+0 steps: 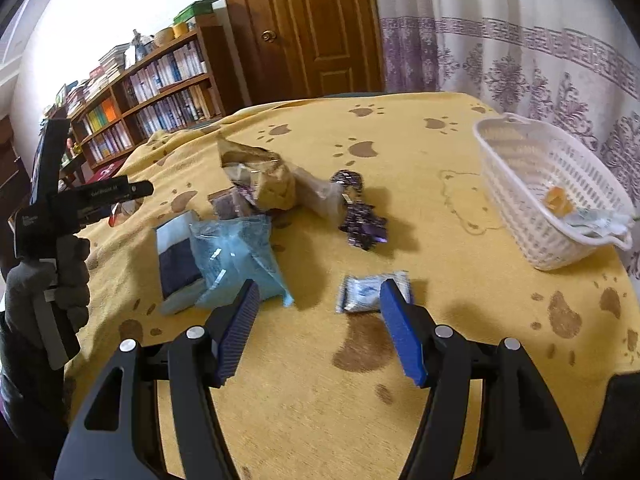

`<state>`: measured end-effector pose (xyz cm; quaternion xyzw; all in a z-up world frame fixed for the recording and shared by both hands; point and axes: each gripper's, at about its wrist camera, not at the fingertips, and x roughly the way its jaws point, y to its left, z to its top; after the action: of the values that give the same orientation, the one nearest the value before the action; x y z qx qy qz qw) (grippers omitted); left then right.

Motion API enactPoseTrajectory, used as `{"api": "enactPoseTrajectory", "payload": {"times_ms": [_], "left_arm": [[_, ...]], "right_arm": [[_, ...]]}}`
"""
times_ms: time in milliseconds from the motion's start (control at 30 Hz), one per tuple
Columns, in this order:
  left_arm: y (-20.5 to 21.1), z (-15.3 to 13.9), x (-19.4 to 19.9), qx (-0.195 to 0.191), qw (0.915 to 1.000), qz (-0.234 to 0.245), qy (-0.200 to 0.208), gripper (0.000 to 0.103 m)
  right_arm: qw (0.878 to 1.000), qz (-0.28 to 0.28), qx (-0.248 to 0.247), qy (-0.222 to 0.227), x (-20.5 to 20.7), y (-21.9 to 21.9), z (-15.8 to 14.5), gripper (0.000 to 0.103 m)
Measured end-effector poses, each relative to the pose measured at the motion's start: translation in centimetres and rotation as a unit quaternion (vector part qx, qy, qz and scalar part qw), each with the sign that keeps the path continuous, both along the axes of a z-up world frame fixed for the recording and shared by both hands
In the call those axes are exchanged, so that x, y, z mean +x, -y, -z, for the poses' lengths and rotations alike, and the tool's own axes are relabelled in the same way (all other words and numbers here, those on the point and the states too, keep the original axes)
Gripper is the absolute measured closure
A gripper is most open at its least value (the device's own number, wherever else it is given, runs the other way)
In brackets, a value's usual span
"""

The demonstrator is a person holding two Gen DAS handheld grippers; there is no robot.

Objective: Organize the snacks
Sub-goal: 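Grasp the wrapped bread roll with the left gripper while the right grasps the blue chip bag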

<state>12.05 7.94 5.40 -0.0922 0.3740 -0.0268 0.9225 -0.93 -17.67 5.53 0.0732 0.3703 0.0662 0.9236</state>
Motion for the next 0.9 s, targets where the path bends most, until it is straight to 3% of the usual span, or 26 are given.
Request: {"api": "enactPoseTrajectory", "payload": {"times_ms": [367,467,900], "left_arm": [[-0.5,-0.8,-0.6,0.001,0.9998,-0.016,0.013,0.036],[-0.6,-0.9,-0.7,0.000,0.9997,-0.019,0.015,0.036],[0.0,-0.7,-0.7,0.008,0.9998,-0.013,0.014,0.036]], "right_arm": [[0.996,-0.077,0.030,-0.035,4.9,-4.5,1.0,0.038],[0.995,-0.084,0.026,-0.044,6.0,-5.3,1.8,0.033],[0.994,-0.095,0.020,-0.051,7.9,-6.5,3.2,0.033]]}}
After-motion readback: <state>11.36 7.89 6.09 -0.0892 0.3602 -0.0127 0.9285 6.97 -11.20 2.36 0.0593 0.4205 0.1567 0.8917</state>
